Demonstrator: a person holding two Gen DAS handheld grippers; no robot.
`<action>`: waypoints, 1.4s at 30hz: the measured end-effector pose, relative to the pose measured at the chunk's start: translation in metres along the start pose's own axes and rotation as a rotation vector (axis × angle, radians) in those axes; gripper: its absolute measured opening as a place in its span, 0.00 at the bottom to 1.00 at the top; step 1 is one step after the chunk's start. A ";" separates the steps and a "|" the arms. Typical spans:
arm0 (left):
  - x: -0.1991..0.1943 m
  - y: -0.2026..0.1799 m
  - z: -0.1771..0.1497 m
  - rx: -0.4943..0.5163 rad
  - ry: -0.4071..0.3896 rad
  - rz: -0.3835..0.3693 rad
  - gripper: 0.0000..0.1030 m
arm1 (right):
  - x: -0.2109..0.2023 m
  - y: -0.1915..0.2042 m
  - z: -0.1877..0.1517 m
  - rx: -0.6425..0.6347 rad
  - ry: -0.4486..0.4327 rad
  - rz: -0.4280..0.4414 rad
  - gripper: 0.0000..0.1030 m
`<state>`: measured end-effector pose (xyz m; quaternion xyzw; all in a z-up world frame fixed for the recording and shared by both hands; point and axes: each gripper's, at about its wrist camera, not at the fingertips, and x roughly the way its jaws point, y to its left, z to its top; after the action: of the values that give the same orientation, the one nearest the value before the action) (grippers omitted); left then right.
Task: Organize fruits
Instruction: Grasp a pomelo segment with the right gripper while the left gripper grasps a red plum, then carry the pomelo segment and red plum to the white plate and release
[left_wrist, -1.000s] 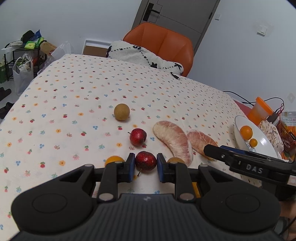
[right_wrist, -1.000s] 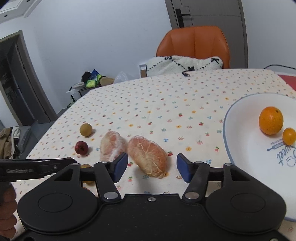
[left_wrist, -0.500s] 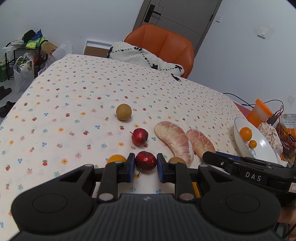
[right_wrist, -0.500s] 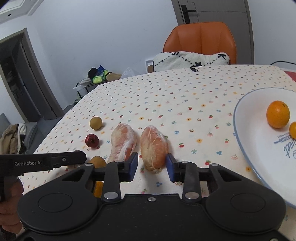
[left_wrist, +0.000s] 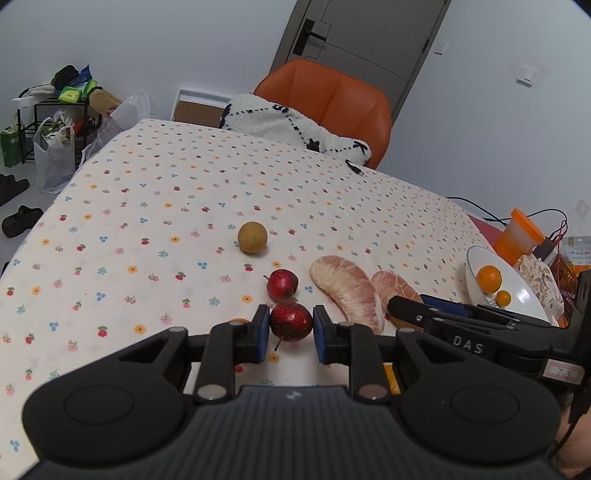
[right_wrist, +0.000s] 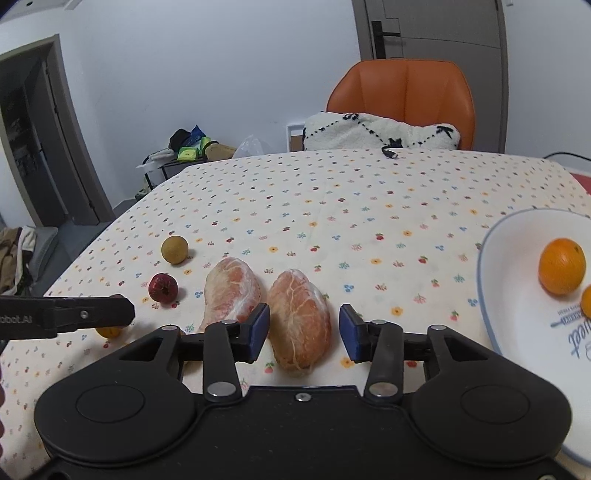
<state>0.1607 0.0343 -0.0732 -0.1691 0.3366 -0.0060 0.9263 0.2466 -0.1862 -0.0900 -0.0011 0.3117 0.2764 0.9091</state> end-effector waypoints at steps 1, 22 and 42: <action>-0.001 0.000 0.000 -0.001 -0.003 0.003 0.23 | 0.002 0.003 0.000 -0.023 0.004 -0.003 0.48; -0.004 -0.022 0.006 0.018 -0.026 -0.008 0.23 | -0.038 -0.016 -0.002 0.032 -0.059 0.014 0.31; 0.000 -0.100 0.012 0.160 -0.064 -0.090 0.23 | -0.103 -0.058 -0.007 0.118 -0.200 -0.033 0.31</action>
<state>0.1787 -0.0562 -0.0333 -0.1096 0.2972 -0.0691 0.9460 0.2050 -0.2883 -0.0474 0.0751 0.2351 0.2413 0.9386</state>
